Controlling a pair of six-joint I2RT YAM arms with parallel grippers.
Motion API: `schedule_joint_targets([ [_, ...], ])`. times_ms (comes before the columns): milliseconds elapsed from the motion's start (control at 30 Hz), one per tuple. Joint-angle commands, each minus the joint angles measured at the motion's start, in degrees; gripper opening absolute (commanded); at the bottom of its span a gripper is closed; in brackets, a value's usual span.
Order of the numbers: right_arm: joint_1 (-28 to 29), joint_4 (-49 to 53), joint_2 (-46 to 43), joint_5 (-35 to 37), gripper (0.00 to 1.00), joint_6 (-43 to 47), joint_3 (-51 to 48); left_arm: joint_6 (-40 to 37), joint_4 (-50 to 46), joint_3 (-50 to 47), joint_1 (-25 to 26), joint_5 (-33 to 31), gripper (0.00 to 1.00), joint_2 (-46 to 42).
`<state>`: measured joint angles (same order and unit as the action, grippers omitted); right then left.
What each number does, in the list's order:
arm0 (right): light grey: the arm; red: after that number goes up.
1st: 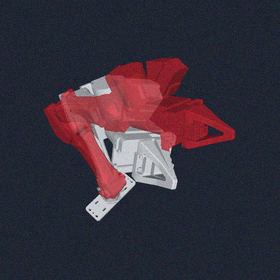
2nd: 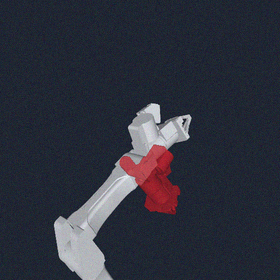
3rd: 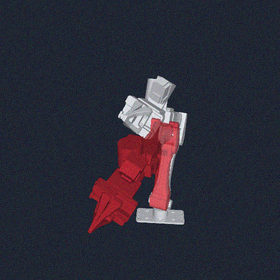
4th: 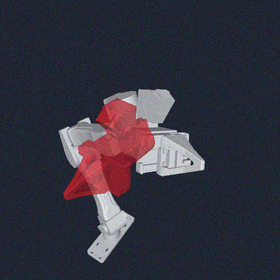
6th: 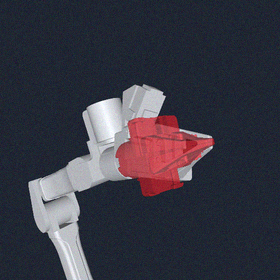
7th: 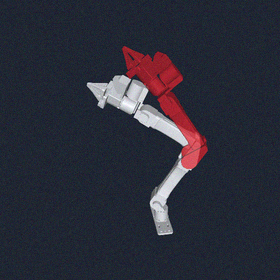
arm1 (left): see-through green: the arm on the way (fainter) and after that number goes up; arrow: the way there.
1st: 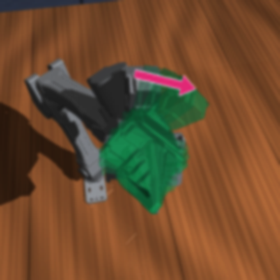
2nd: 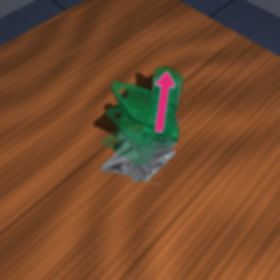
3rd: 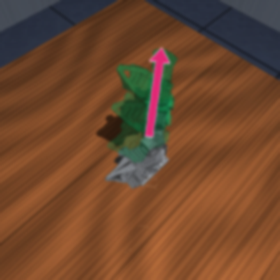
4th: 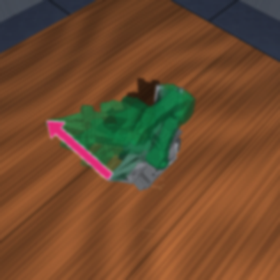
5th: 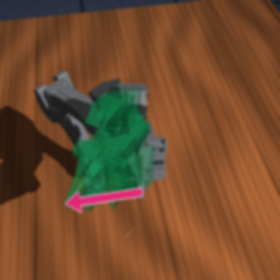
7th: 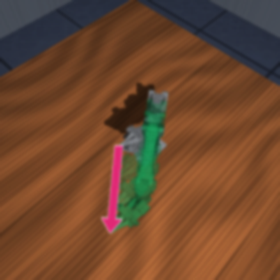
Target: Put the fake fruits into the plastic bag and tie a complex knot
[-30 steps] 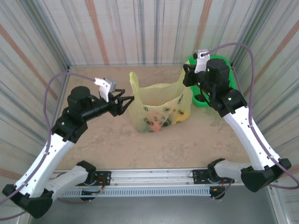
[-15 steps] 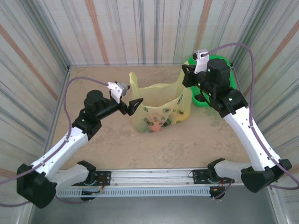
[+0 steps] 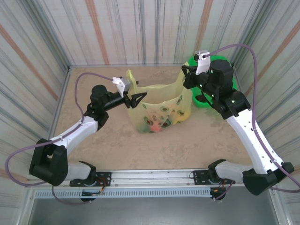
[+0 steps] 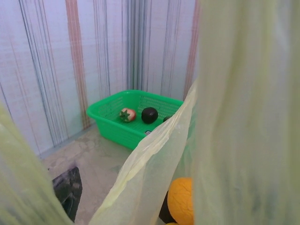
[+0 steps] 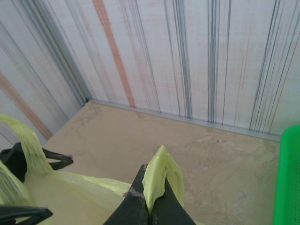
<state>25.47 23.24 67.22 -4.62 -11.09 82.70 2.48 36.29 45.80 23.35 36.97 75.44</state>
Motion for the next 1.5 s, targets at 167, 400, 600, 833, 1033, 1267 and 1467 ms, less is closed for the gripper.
schedule_joint_targets([
  [167,-0.42,-1.06,-2.77,1.09,0.00,1.15,-1.56,-3.01,1.64,0.56,1.16,-0.25,0.40,-2.48],
  [400,-0.51,1.25,-3.44,5.30,0.02,1.22,-1.74,-6.42,-7.41,1.62,2.27,-1.54,0.15,-5.46],
  [600,0.36,-3.30,-9.18,10.45,0.57,3.01,-4.52,-8.03,-11.02,1.61,3.28,-0.76,0.05,-7.55],
  [833,2.19,-4.00,-11.12,-8.02,0.51,7.97,0.38,-9.04,-10.85,0.32,4.57,-1.17,0.03,-7.69],
  [1033,11.64,9.44,1.16,-14.03,0.43,13.93,12.10,-7.80,-10.88,0.70,4.68,0.03,0.03,-7.05],
  [1267,18.72,17.04,11.92,-14.56,0.49,15.81,19.03,-8.98,-12.73,1.05,4.98,-0.53,0.03,-6.87],
  [1467,19.70,20.06,16.79,-13.95,0.44,15.80,21.24,-8.67,-12.37,1.00,5.03,-0.35,0.03,-6.88],
])
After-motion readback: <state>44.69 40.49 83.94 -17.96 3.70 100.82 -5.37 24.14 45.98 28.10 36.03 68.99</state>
